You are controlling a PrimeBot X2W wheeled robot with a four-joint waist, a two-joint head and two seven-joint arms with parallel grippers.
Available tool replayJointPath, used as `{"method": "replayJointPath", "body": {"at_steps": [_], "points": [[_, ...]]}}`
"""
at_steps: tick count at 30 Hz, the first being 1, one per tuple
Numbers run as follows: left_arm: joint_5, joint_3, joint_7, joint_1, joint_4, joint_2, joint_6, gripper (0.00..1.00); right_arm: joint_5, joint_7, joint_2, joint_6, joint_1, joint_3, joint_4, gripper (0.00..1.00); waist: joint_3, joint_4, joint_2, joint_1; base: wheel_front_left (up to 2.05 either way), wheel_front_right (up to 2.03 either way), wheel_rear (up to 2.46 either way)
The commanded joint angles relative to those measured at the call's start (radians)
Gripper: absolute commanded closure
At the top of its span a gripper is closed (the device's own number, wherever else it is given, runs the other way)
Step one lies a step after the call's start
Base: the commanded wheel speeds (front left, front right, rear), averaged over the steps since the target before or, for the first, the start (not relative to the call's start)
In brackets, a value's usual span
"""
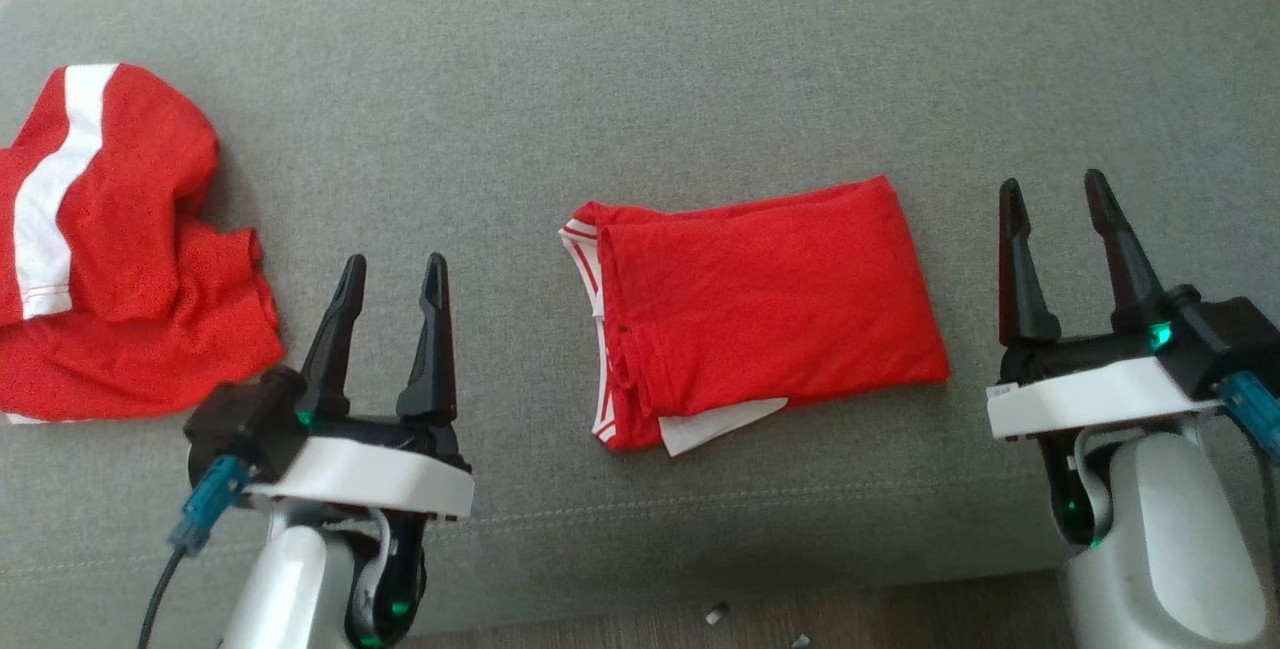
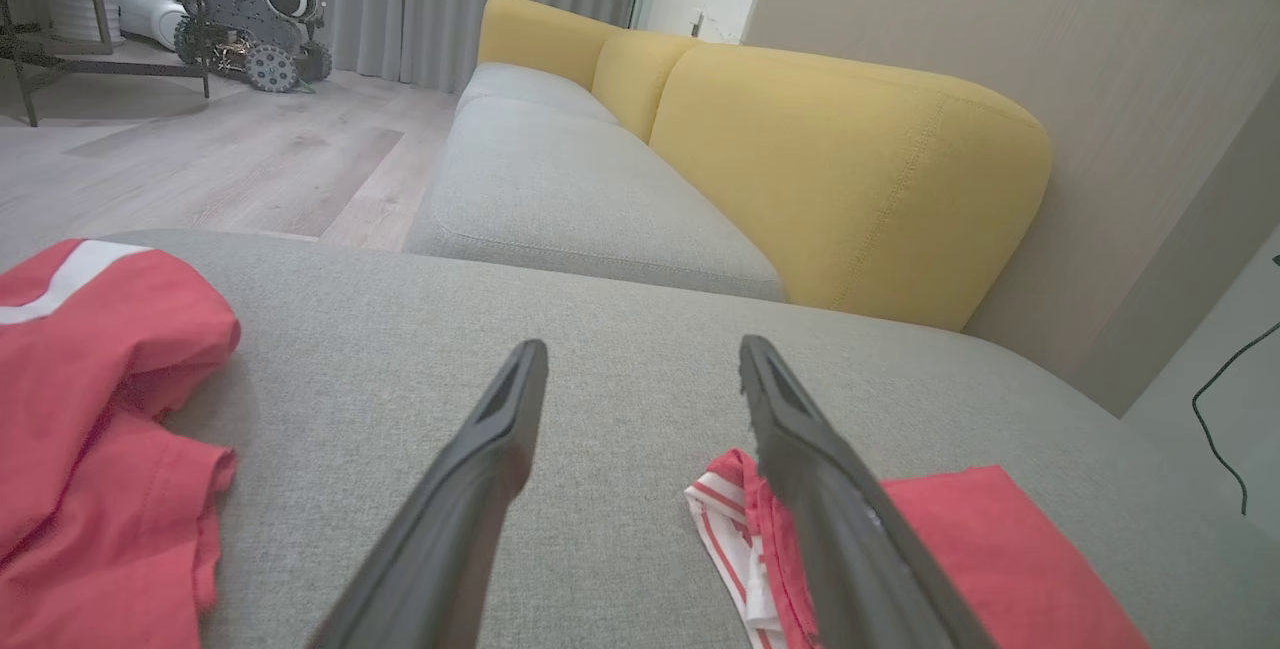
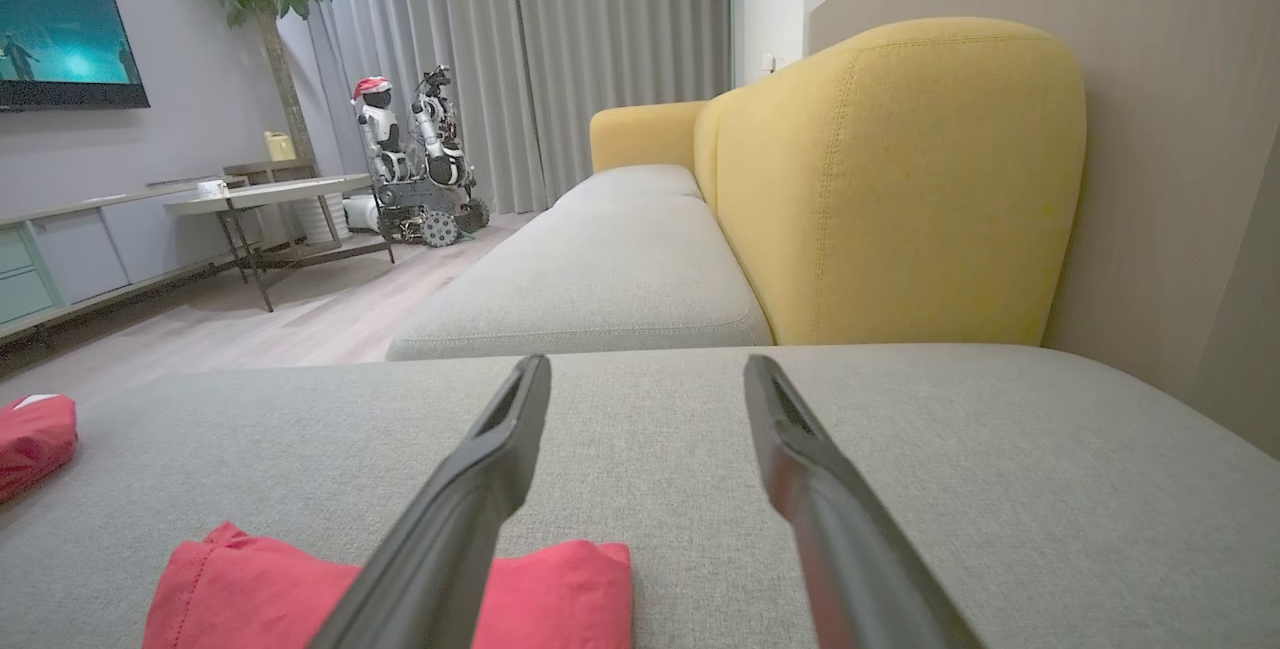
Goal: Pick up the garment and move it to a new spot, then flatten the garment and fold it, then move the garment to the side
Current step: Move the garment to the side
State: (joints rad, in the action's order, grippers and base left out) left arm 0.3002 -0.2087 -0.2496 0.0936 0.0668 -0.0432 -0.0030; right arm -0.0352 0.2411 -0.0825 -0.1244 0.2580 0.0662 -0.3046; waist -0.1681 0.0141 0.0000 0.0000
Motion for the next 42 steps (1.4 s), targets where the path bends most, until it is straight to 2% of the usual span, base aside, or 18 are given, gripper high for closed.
{"method": "replayJointPath", "body": {"at_steps": [1, 17, 28, 29, 30, 36, 42], "points": [[-0.014, 0.035, -0.012, 0.031, -0.037, -0.007, 0.003, 0.00, 0.009, 0.004, 0.008, -0.006, 0.009, 0.018, 0.027, 0.00, 0.000, 0.000, 0.0000, 0.0000, 0.00, 0.00, 0.00], [-0.018, -0.004, -0.012, 0.083, -0.028, -0.007, 0.000, 0.00, -0.059, -0.123, 0.023, -0.006, 0.116, -0.008, -0.213, 0.00, -0.105, -0.044, 0.0000, 0.0000, 0.00, 0.00, 0.00], [-0.019, -0.006, -0.012, 0.119, -0.027, -0.007, -0.002, 0.00, -0.097, -0.126, 0.016, -0.006, 0.178, 0.029, -0.355, 0.00, -0.151, -0.078, 0.0000, 0.0000, 0.00, 0.00, 0.00], [-0.019, -0.007, -0.012, 0.120, -0.026, -0.007, -0.002, 0.00, -0.100, -0.127, 0.014, -0.006, 0.181, 0.033, -0.366, 0.07, -0.151, -0.079, 0.0000, 0.0000, 0.00, 0.00, 0.00], [-0.019, -0.008, -0.012, 0.121, -0.025, -0.007, -0.001, 0.00, -0.101, -0.126, 0.010, -0.006, 0.183, 0.037, -0.375, 0.98, -0.151, -0.081, 0.0000, 0.0000, 0.00, 0.00, 0.00], [-0.019, -0.006, -0.012, 0.128, -0.024, -0.007, 0.002, 0.00, -0.085, -0.102, -0.014, -0.006, 0.208, 0.067, -0.404, 1.00, -0.150, -0.079, 0.0000, 0.0000, 0.00, 0.00, 0.00], [-0.032, 0.007, -0.012, 0.127, -0.027, -0.007, -0.001, 0.00, -0.047, -0.047, -0.064, -0.006, 0.281, 0.093, -0.371, 1.00, -0.148, -0.054, 0.0000, 0.0000, 0.00, 0.00, 0.00]]}}
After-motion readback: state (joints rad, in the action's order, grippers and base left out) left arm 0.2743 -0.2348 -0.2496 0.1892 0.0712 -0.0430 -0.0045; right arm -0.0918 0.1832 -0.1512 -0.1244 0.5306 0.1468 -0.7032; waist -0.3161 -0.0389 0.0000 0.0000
